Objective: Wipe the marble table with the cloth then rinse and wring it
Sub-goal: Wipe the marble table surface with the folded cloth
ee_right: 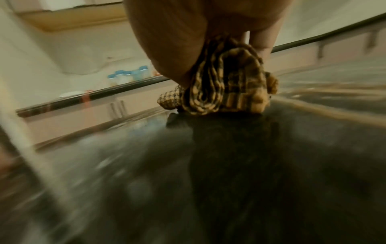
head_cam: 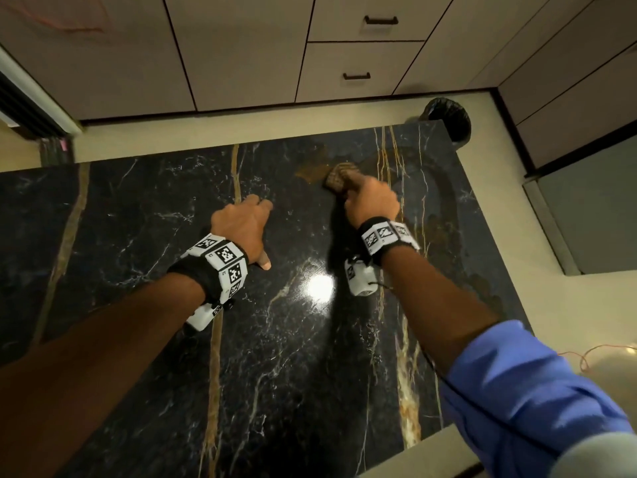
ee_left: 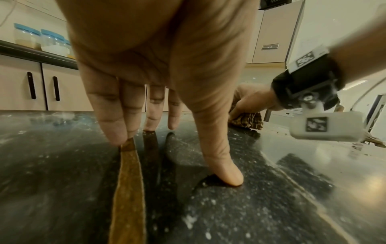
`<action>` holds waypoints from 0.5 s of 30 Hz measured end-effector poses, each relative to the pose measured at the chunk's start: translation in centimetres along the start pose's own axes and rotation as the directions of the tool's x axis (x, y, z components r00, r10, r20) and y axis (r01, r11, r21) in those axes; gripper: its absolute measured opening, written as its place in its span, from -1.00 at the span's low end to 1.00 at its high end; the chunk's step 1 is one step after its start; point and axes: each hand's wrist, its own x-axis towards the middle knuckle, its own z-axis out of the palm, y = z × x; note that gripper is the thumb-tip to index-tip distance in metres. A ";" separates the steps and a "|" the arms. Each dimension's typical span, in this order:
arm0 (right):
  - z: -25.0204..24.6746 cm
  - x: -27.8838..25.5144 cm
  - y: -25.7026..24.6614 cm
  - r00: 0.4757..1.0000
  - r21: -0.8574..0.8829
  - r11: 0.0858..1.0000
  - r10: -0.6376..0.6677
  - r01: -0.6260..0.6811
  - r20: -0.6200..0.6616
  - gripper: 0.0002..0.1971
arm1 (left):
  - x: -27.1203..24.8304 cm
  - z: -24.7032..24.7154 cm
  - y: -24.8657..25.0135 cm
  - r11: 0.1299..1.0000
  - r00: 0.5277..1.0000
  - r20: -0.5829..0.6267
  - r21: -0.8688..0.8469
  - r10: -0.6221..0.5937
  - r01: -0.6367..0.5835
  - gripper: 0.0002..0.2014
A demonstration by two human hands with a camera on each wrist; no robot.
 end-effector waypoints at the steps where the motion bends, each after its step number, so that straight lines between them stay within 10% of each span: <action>1: -0.8 1.0 1.2 0.995 0.026 0.995 0.097 -0.097 -0.005 -0.57 | 0.0 -0.1 0.1 1.000 1.000 0.007 0.006 0.000 0.000 0.07; 5: -2.3 2.3 3.5 0.956 0.157 0.945 0.292 -0.287 -0.009 -0.52 | 0.2 -0.4 0.4 0.999 0.999 0.032 0.039 0.010 -0.011 0.10; 15: 2.5 -3.8 -7.2 0.971 0.118 0.966 -0.237 0.231 0.043 -0.57 | 3.5 -2.7 -2.1 0.963 0.996 -0.010 -0.257 -0.084 0.079 -0.08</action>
